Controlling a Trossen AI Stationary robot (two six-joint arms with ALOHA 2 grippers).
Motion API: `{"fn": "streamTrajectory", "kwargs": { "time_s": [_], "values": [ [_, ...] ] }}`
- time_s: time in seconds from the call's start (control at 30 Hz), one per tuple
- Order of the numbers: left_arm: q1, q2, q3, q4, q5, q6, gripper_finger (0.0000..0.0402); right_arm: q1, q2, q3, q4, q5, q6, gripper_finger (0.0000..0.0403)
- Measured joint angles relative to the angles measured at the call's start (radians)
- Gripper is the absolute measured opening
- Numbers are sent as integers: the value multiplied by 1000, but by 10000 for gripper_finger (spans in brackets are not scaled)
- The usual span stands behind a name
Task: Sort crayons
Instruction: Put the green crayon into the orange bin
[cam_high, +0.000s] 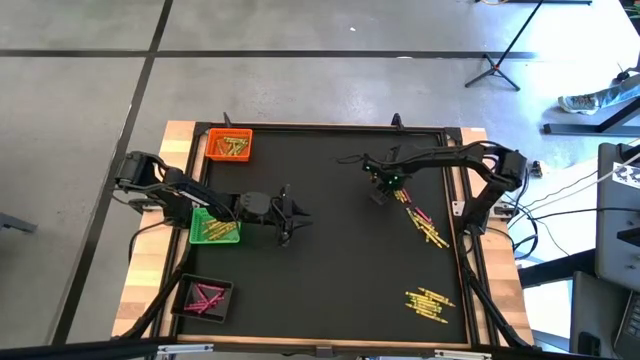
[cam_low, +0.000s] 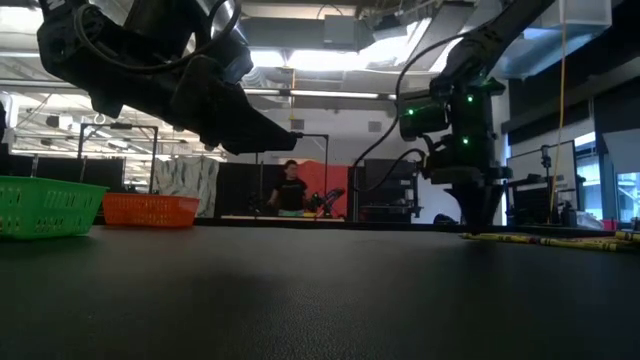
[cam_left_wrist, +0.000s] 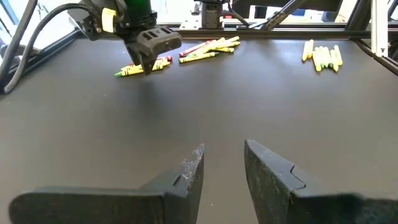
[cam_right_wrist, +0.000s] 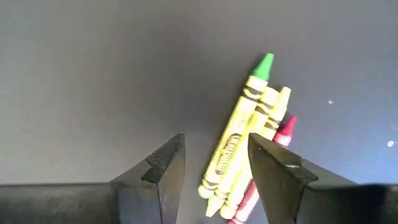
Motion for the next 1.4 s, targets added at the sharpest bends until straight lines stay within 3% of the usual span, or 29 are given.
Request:
{"fn": "streamTrajectory", "kwargs": {
  "time_s": [0.37, 1.03, 1.4],
  "values": [
    [0, 0, 0, 0, 0, -2, 99, -3, 0, -9, 36, -55, 0, 172],
    [0, 0, 0, 0, 0, -3, 99, -24, 9, -10, 49, 5, -11, 172],
    [0, 0, 0, 0, 0, -3, 99, -22, 39, -8, 69, -91, -30, 172]
  ]
}}
